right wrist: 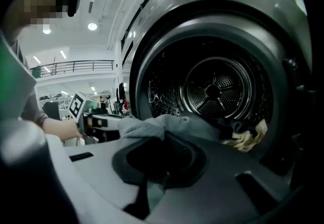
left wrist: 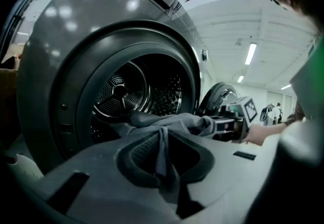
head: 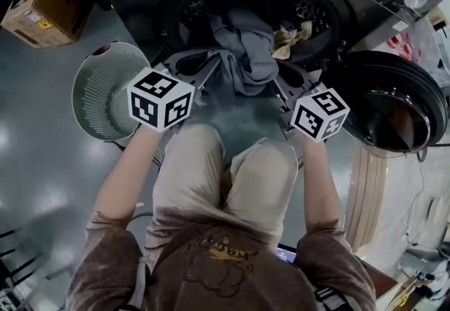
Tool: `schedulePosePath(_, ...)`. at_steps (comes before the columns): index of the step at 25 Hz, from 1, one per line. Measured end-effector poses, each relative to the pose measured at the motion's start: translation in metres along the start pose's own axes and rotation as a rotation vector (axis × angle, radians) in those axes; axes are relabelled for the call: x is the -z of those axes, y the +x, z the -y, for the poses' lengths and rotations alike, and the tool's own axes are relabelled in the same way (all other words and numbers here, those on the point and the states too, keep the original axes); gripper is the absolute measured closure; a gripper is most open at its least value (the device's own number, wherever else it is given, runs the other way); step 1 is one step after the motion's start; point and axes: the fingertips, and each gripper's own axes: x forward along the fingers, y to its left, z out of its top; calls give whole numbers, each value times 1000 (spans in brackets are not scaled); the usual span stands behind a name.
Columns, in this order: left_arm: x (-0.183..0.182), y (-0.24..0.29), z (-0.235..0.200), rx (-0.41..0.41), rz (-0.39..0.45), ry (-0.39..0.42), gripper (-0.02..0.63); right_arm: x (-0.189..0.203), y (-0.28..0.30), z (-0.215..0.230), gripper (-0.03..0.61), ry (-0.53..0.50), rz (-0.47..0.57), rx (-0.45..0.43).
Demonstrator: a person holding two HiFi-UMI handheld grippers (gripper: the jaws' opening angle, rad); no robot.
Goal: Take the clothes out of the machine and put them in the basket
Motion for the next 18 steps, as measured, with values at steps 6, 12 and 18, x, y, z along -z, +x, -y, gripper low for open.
schedulePosePath(6, -11, 31, -11, -25, 17, 43, 563, -17, -36, -11, 558, 26, 38, -22)
schedulePosePath(12, -11, 53, -3, 6, 28, 96, 500, -33, -80, -19, 559, 42, 82, -29)
schedulePosePath(18, 1, 97, 8, 74, 13, 240, 196, -32, -101, -23, 559, 42, 73, -29)
